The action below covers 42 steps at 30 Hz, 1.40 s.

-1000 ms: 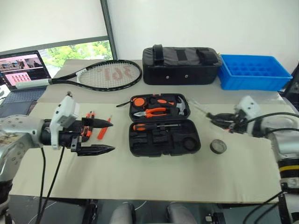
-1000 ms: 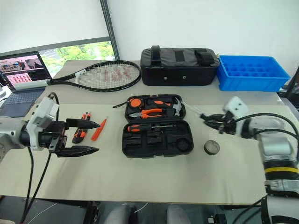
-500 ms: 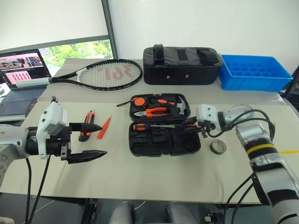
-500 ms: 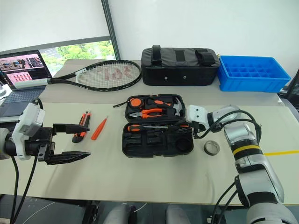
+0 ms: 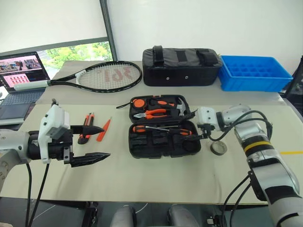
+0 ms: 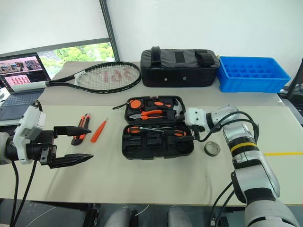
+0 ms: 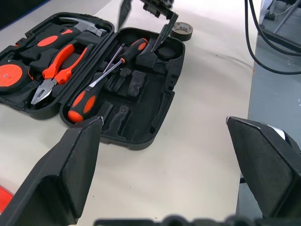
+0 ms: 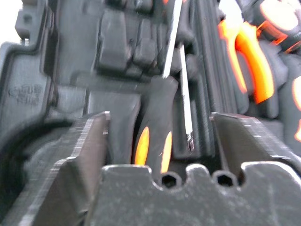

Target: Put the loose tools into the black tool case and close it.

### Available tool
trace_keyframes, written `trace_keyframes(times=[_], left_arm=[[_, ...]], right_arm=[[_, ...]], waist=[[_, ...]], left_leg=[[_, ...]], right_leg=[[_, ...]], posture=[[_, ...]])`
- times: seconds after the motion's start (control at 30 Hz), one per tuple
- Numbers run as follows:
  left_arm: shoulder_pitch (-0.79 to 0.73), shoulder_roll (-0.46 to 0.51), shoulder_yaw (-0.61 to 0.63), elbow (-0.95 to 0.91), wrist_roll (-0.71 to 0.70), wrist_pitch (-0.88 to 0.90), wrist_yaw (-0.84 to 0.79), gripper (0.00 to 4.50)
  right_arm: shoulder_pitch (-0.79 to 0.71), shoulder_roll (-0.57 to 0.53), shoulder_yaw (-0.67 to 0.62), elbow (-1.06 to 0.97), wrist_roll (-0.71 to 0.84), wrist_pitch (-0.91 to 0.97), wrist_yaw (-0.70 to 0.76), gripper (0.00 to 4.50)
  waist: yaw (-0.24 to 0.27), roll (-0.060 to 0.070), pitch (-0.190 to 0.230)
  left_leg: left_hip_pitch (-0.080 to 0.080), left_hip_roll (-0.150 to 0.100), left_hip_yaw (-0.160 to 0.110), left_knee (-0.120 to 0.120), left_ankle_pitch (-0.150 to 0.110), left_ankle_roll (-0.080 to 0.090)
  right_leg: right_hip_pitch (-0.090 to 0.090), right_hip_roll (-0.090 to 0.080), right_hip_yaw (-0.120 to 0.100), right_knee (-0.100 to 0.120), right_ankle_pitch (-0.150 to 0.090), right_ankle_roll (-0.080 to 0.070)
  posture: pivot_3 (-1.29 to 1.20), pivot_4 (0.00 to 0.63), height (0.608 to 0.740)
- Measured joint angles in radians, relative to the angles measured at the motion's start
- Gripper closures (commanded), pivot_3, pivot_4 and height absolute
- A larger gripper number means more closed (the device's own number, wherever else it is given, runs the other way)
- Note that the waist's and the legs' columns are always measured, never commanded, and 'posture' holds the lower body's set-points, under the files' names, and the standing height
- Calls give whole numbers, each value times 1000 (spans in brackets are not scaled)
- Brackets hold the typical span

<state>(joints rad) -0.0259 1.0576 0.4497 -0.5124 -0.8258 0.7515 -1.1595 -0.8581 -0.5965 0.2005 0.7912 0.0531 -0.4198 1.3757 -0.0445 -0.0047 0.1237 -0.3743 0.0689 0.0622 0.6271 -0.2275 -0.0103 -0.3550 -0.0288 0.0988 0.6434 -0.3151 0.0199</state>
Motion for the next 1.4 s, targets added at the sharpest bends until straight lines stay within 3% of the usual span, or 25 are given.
trace_keyframes(times=[0.1,0.2,0.57,1.07,1.4], left_arm=[[0,0,0,2,0,-4,-1,0],[-1,0,-5,5,1,-7,-1,0],[-30,5,-35,25,3,-12,-8,0],[-43,7,-41,27,6,-13,-12,0],[-34,6,-41,28,33,-31,-23,0]], right_arm=[[0,-3,-34,-26,33,70,-1,38],[9,-1,-60,-91,65,178,-12,767],[54,68,-51,-176,24,386,-223,4475],[197,84,58,-351,-46,312,-206,4475],[179,127,1,-350,9,349,-266,4475]], waist=[[0,0,0],[0,0,0],[3,-1,0],[1,-1,0],[0,-1,1]], left_leg=[[0,0,0,0,0,0],[0,0,0,0,0,0],[0,0,0,-1,0,0],[0,0,0,-1,0,0],[0,1,0,-1,0,0]], right_leg=[[0,0,0,0,0,0],[0,0,0,0,0,0],[-1,0,0,0,0,0],[-2,1,0,1,0,0],[-2,1,0,1,0,0]], posture=[[0,150,708],[0,150,708],[0,150,708],[0,150,708],[0,150,708]])
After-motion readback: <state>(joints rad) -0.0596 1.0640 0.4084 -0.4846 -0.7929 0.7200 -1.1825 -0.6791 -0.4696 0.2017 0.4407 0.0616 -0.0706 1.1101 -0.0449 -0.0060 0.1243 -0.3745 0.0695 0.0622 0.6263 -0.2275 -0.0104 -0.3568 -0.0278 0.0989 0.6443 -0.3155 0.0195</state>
